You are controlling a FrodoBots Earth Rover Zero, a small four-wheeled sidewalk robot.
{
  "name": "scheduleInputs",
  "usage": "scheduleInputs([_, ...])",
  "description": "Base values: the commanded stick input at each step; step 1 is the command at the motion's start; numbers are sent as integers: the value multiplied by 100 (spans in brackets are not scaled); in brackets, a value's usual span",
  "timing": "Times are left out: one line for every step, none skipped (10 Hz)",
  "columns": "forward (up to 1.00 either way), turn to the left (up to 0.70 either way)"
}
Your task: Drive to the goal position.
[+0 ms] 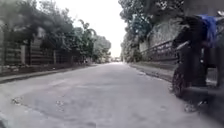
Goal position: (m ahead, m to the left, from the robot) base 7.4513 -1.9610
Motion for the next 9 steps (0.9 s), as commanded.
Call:
scheduleInputs([100,0])
scheduleInputs([100,0])
scheduleInputs([100,0])
scheduleInputs([100,0])
scheduleInputs([100,0])
scheduleInputs([100,0])
scheduleInputs([100,0])
scheduleInputs([100,0])
scheduleInputs([100,0])
